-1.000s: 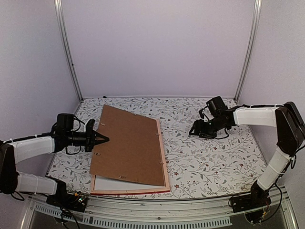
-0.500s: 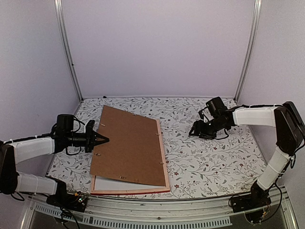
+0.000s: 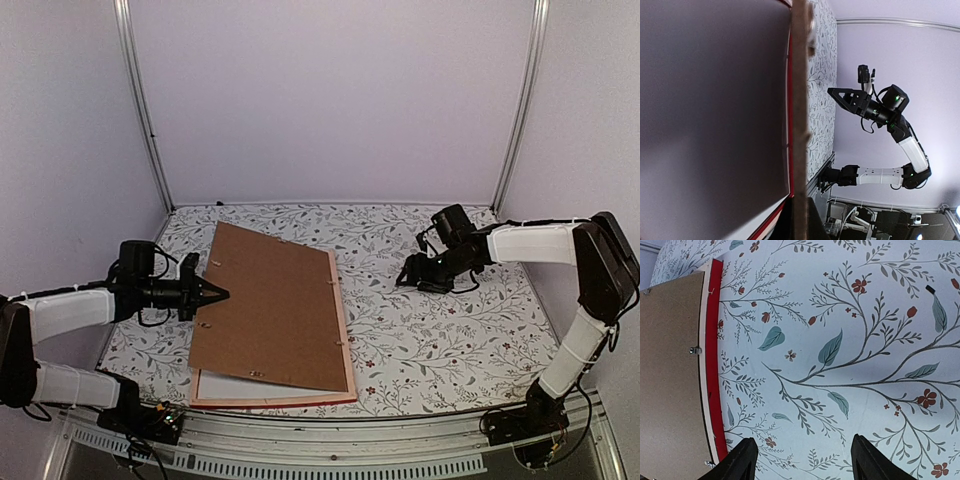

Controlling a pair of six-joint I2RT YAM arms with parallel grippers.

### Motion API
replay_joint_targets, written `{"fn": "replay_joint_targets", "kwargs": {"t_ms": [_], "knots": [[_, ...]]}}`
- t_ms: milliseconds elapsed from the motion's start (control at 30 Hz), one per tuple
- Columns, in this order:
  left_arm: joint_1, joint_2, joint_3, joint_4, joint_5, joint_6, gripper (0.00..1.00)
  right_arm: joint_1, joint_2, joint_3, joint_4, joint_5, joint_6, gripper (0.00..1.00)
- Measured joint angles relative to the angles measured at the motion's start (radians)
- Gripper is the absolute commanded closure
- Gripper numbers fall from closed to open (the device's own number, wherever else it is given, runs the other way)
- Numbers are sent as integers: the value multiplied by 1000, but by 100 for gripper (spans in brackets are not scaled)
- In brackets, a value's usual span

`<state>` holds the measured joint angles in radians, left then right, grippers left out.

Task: Put the photo into the frame
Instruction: Place the backboard on the frame body.

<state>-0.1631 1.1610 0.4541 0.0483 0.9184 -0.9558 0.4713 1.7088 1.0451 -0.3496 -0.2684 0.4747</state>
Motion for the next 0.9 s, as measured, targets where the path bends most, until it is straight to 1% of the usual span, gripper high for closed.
{"fn": "replay_joint_targets", "kwargs": {"t_ms": [800, 900], "knots": [[-15, 13, -20, 29, -6, -6, 100, 0, 13, -3, 6, -1, 0, 32], [-16, 19, -20, 34, -6, -6, 96, 0, 13, -4, 6, -1, 0, 32]]}}
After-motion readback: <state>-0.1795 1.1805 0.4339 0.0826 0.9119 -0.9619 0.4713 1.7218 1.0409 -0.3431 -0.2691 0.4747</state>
